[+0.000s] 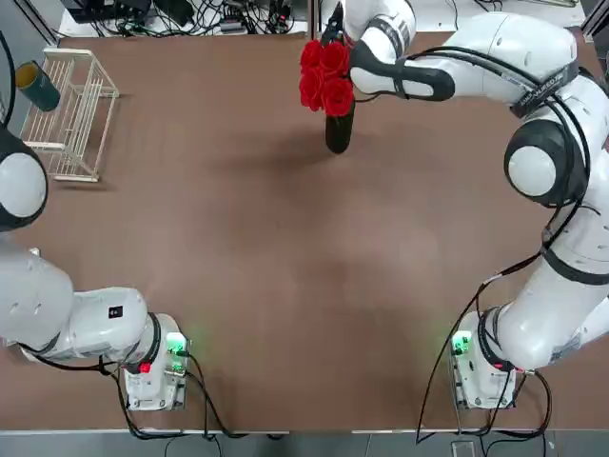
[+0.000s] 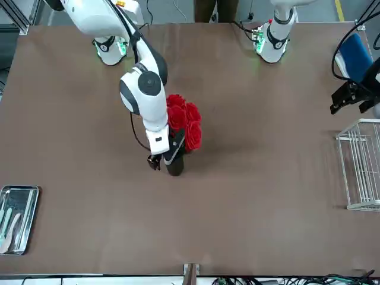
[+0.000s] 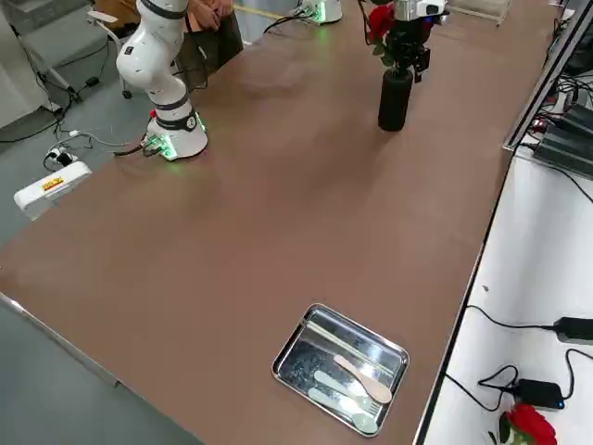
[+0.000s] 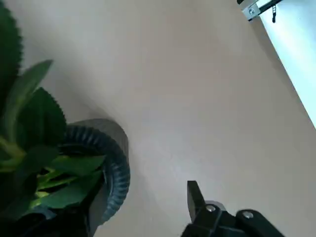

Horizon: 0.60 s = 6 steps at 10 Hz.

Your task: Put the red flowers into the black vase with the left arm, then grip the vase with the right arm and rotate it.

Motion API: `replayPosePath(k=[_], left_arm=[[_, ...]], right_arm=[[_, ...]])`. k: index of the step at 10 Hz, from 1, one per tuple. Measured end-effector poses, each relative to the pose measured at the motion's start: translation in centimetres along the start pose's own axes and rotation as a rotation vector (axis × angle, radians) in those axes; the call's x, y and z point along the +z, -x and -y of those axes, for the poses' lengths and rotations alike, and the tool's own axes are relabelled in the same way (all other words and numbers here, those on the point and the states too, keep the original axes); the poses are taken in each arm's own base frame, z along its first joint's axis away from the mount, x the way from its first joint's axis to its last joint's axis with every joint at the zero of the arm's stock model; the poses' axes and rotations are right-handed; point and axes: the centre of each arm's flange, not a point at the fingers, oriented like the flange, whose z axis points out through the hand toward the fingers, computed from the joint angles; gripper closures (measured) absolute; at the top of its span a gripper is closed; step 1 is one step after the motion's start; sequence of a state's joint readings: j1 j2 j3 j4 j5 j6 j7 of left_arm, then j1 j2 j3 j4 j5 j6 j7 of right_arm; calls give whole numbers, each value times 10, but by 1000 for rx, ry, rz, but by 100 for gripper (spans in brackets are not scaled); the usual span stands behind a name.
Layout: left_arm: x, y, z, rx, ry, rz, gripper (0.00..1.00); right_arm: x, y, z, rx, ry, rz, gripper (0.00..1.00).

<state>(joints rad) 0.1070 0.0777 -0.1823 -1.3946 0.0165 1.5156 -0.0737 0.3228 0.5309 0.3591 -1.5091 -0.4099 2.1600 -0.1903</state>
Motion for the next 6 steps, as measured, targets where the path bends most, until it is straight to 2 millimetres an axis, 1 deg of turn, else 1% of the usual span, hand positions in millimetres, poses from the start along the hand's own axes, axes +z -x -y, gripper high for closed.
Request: replayPosePath(k=[2, 6], left_arm=[[0, 0, 0, 0, 0, 0, 0], [0, 0, 0, 0, 0, 0, 0]], right_arm=[[-10, 0, -8, 10, 2, 7, 25], [-14, 6, -24, 2, -8, 19, 23]])
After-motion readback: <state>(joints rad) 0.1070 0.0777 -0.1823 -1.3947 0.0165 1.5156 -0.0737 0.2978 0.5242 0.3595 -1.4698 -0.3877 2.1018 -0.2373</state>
